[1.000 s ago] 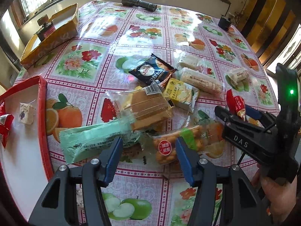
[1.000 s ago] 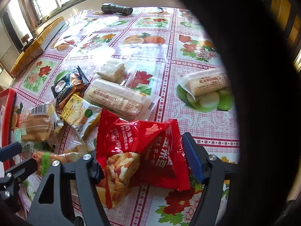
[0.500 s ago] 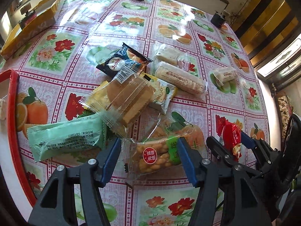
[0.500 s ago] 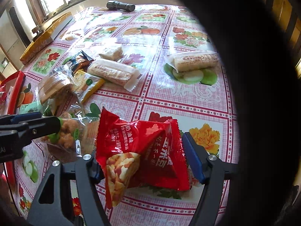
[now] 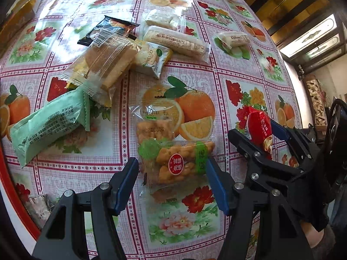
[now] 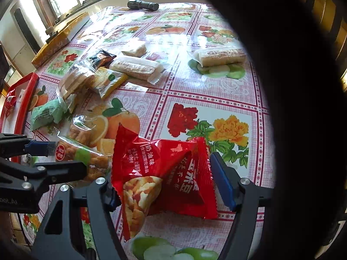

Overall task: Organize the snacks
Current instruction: 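Close left gripper on clear peanut packet while right gripper grasps red peanut bag, then carry peanut packet with left gripper while right gripper carries red bag to red tray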

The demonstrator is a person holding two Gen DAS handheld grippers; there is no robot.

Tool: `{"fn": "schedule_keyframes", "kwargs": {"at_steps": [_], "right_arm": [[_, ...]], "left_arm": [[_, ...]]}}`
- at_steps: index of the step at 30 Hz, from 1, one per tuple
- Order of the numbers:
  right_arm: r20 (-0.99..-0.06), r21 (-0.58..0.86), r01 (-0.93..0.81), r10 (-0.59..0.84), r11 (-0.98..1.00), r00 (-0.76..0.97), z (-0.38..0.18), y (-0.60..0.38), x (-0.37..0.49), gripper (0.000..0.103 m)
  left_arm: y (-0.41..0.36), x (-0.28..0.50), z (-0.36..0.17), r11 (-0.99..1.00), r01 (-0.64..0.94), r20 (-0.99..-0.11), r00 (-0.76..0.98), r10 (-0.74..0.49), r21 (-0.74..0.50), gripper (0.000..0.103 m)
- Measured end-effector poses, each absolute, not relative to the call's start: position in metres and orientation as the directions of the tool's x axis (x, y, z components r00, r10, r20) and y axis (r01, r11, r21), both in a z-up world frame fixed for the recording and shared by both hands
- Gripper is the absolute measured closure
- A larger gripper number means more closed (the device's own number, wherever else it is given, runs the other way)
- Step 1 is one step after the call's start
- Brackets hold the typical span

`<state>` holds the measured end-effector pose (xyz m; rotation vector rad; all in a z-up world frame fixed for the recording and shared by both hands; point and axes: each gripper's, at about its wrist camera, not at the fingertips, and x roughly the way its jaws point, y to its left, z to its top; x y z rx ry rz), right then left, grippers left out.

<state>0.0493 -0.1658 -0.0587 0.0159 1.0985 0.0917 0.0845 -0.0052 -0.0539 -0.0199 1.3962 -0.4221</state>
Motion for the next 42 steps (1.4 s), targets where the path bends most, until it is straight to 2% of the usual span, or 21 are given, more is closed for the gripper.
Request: {"fn": "schedule_keyframes", "kwargs": {"at_steps": [2,4,5,7,8,9,16,20,27,42], "right_arm": [[-0.886,0.019,-0.082,0.055,0.996,0.460,-0.060,-0.163,0.047,0.032],[-0.883,0.002,-0.093,0.045,0.996,0.468,-0.061,-0.163,0.045,0.032],[-0.881,-0.003,-0.096,0.043,0.995,0.472,-0.062,-0.163,0.044,0.032],[-0.879,-0.004,-0.090,0.040,0.996,0.475,-0.061,-0.164,0.041,0.032],[-0.878,0.002,-0.082,0.041,0.997,0.477,-0.061,-0.166,0.040,0.032],[-0.877,0.009,-0.074,0.043,0.997,0.478,-0.060,-0.167,0.040,0.033],[-0.876,0.015,-0.067,0.045,0.998,0.481,-0.056,-0.171,0.031,0.036],[-0.872,0.017,-0.059,0.044,0.998,0.488,-0.056,-0.173,0.022,0.037],[-0.860,0.027,-0.051,0.050,0.998,0.507,-0.049,-0.174,0.013,0.047],[-0.855,0.065,-0.030,0.071,0.997,0.513,-0.041,-0.169,-0.005,0.048]], "left_arm": [[-0.006,0.081,-0.052,0.926,0.282,-0.947,0.127,-0.295,-0.251,0.041],[-0.005,0.075,-0.047,0.926,0.295,-0.942,0.168,-0.292,-0.234,0.053],[-0.007,0.072,-0.043,0.925,0.308,-0.939,0.188,-0.288,-0.222,0.055],[-0.007,0.072,-0.037,0.916,0.323,-0.928,0.204,-0.312,-0.237,0.067],[-0.007,0.073,-0.035,0.912,0.325,-0.923,0.205,-0.326,-0.250,0.070],[-0.006,0.074,-0.033,0.905,0.327,-0.915,0.204,-0.348,-0.271,0.078],[-0.002,0.062,-0.030,0.875,0.380,-0.902,0.186,-0.390,-0.300,0.078],[-0.004,0.046,-0.029,0.862,0.432,-0.897,0.216,-0.385,-0.266,0.078],[0.006,0.035,-0.021,0.860,0.429,-0.871,0.264,-0.413,-0.278,0.082],[0.010,0.012,-0.012,0.822,0.494,-0.849,0.270,-0.455,-0.284,0.085]]}}
